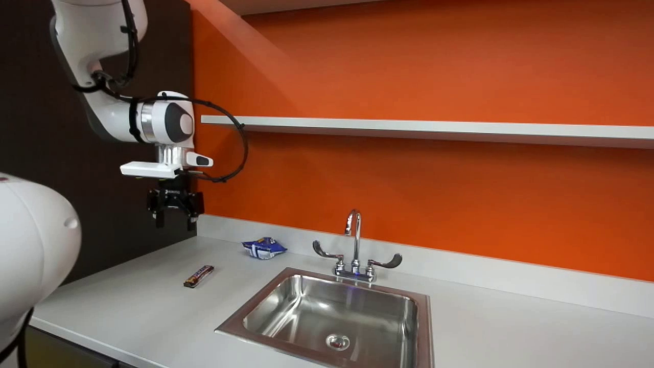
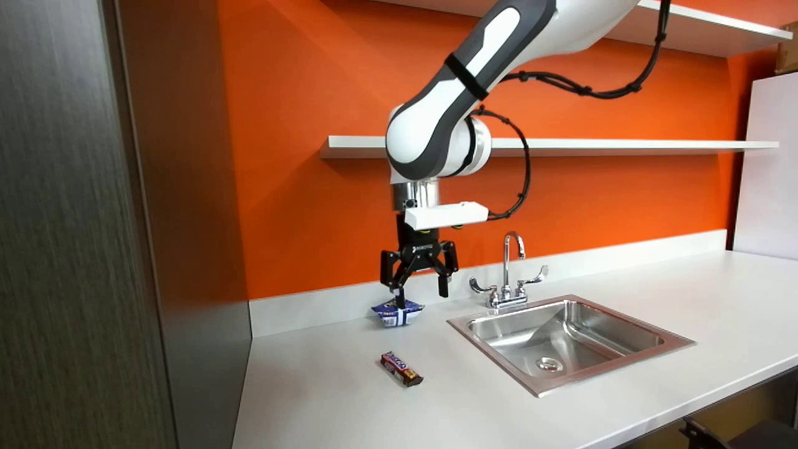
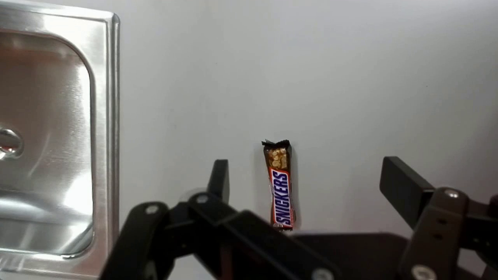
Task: Put the chocolate bar inside the sink
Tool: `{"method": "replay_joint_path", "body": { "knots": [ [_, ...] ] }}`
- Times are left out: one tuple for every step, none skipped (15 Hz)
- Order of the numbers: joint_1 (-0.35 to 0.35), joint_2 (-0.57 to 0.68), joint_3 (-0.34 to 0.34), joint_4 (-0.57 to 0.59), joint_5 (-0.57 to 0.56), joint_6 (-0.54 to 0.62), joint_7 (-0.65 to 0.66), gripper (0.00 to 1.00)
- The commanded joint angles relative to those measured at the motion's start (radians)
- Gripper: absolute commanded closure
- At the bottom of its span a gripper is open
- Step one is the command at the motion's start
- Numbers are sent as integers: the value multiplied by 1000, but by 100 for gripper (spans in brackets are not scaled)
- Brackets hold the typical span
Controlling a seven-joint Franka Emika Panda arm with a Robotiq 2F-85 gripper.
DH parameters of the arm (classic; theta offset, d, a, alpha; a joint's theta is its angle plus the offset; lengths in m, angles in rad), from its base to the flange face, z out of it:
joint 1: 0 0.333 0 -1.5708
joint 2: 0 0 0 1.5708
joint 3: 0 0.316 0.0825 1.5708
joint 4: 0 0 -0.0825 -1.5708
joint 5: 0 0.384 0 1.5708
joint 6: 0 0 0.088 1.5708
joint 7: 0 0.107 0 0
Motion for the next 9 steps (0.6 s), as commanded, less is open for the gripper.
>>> {"method": "replay_joint_path", "body": {
  "knots": [
    [34,114,-10,85,-81,26,73,0],
    [43,140,-16,99,-99,37,81,0],
    [51,163,-23,114,-115,38,87,0],
    [58,186,-30,127,-126,44,92,0],
    [65,206,-37,139,-135,47,96,0],
    [70,227,-46,150,-141,54,99,0],
    [74,247,-53,163,-140,59,97,0],
    [77,269,-62,177,-137,65,95,0],
    [80,289,-71,191,-132,71,93,0]
  ]
}}
